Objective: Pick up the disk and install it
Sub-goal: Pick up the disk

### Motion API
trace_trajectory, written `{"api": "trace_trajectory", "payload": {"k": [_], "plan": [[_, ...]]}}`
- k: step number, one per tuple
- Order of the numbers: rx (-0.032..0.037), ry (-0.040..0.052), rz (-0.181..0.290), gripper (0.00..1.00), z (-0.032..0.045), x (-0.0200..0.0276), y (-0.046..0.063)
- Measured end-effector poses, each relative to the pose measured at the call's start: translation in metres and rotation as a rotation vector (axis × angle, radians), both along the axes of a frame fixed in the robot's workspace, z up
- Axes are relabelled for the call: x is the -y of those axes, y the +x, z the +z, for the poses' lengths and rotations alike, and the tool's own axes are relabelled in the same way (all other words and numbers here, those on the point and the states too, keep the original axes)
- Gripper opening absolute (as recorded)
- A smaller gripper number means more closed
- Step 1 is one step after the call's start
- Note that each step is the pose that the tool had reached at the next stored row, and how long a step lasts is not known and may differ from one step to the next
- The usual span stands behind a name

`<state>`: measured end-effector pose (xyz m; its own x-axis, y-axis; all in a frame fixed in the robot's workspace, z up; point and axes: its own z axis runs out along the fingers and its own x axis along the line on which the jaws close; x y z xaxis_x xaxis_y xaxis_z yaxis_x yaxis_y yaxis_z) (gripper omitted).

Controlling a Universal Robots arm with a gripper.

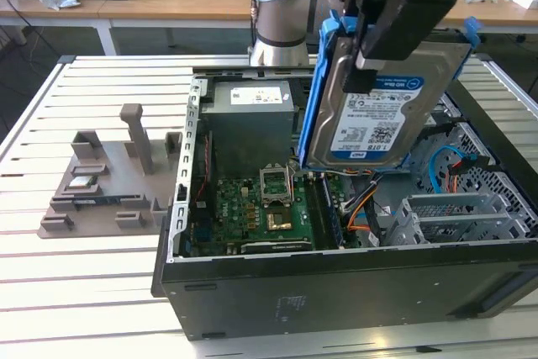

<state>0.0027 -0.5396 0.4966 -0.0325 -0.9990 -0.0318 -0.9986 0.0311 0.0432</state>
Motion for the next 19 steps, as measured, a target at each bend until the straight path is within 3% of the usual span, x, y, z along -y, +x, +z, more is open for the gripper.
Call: {"api": "trace_trajectory", "payload": {"k": [2, 6, 8, 14, 19], "plan": [[-0.0021, 0.0000, 0.000, 0.37, -0.0006, 0.0075, 0.008], [-0.0075, 0.0000, 0.000, 0.37, -0.0017, 0.0133, 0.028], [-0.0119, 0.0000, 0.000, 0.37, -0.0026, 0.0171, 0.047], [-0.0200, -0.0001, 0.000, 0.37, -0.0039, 0.0250, 0.080], [-0.0278, 0.0000, 0.000, 0.37, -0.0060, 0.0284, 0.106]]}}
